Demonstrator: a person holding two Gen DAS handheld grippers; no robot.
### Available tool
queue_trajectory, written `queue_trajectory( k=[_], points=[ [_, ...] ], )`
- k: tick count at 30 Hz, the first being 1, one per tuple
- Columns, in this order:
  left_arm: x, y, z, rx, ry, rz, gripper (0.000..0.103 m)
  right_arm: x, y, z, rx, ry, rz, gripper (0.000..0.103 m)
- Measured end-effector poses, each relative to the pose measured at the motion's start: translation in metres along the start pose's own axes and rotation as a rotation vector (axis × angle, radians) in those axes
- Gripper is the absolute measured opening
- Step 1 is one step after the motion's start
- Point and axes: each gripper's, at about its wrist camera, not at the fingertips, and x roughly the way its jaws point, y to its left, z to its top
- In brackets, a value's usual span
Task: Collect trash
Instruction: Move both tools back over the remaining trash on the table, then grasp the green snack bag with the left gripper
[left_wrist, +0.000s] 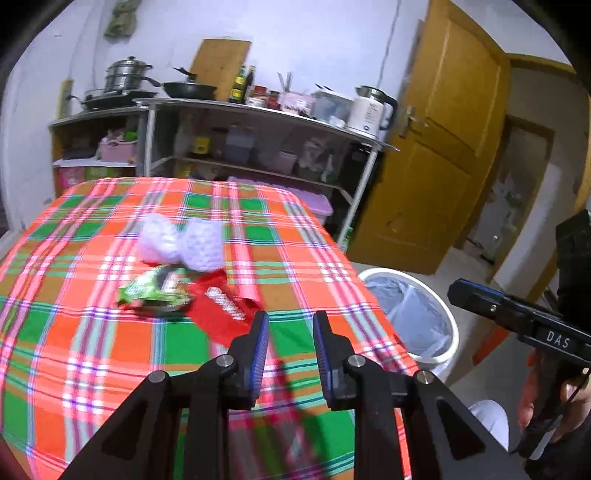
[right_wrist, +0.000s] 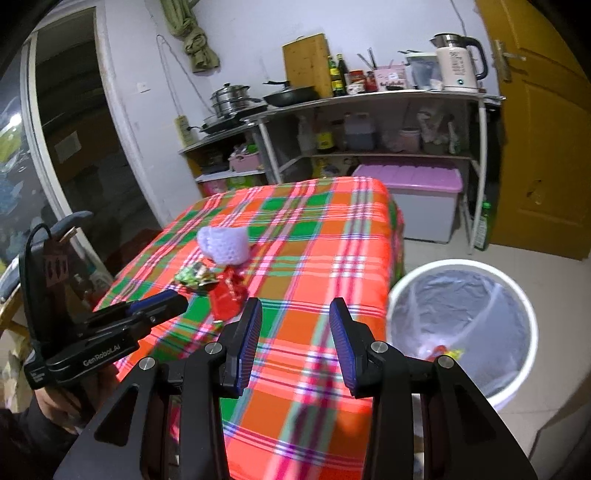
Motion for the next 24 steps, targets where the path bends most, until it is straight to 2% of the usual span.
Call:
queue_trajectory(
  k=[1,4,9,16,20,24],
  points=[
    [-0.002,0.005,0.000,-0.006,-0.003,0.008,0.025,0.003,0.003,0.001,-0.005,0.000,0.005,0.039],
    [-0.005,0.019,-0.001,-0.018,-0.006,0.059,0.045,0.012,0.013,0.004,-0.021,0.003,0.022,0.040],
    [-0.006,0.044,0.003,-0.050,-0.026,0.103,0.045,0.027,0.028,0.010,-0.056,0.020,0.047,0.043],
    [0.004,0.077,0.007,-0.087,-0.013,0.149,0.046,0.047,0.042,0.015,-0.095,0.054,0.068,0.048],
    [0.015,0.093,0.009,-0.122,0.004,0.155,0.052,0.058,0.046,0.018,-0.110,0.073,0.062,0.048],
    [0.028,0.105,0.011,-0.154,0.019,0.155,0.053,0.067,0.047,0.021,-0.122,0.088,0.061,0.048]
  ],
)
